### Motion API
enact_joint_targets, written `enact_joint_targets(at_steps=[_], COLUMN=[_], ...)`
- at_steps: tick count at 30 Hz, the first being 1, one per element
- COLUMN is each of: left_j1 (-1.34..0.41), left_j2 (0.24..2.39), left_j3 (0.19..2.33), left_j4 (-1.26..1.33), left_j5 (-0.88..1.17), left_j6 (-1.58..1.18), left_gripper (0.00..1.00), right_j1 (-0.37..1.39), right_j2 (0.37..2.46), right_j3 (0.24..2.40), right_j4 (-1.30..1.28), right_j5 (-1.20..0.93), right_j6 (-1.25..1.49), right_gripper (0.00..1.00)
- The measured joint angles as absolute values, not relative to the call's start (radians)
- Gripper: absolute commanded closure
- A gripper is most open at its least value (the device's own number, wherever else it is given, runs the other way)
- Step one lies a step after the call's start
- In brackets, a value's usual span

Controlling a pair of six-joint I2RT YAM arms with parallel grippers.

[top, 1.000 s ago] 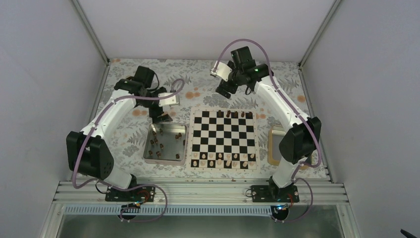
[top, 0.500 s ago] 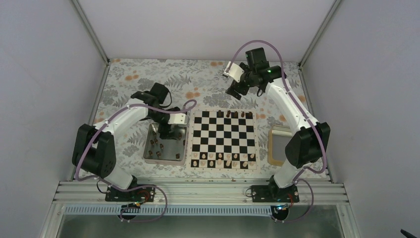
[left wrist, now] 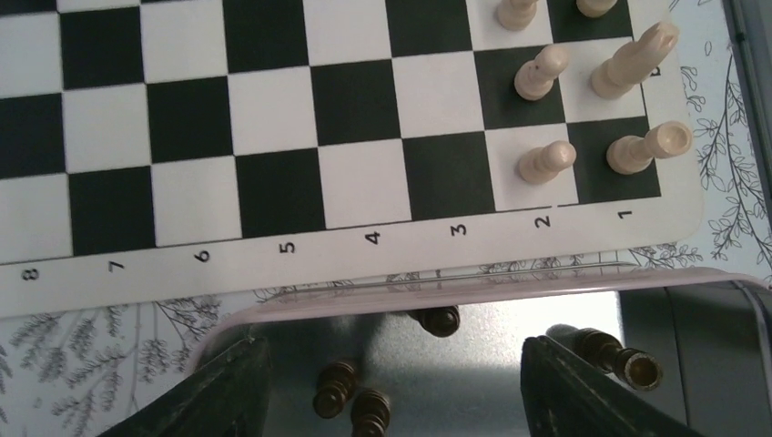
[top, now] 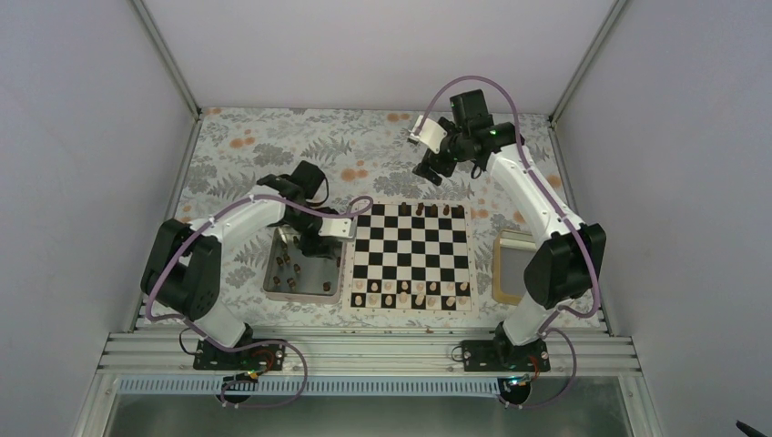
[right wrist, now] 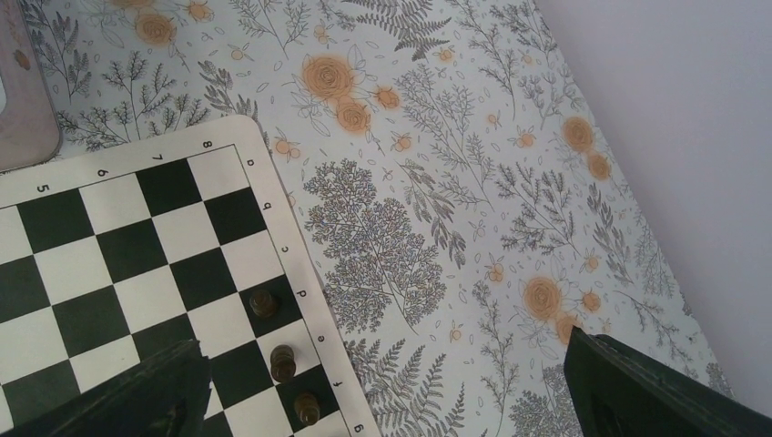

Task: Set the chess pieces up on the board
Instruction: Pick up the chess piece from the storage box.

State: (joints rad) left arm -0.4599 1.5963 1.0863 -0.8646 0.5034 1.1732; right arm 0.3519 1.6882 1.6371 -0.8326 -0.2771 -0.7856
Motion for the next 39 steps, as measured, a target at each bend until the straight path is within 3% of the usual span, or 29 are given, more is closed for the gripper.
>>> enact_joint_targets(at_steps=[4,39], left_j1=[-0.464,-0.535], left_j2=[1.594,1.585], left_j3=[1.065,0.976], left_j4=[-0.865,-0.749], left_j5=[0.477,0.375], left_j6=[1.157,1.023], left_gripper=[0.44,0.50], right_j1=[0.352,0.351], right_j2=[1.688,1.688], right_j3=[1.637,1.637], right_j4=[-0.832,-0.834], right_j5=[-0.277,-0.280], right_j6=[-0.786,-0.785], right_gripper=[0.00,0.00])
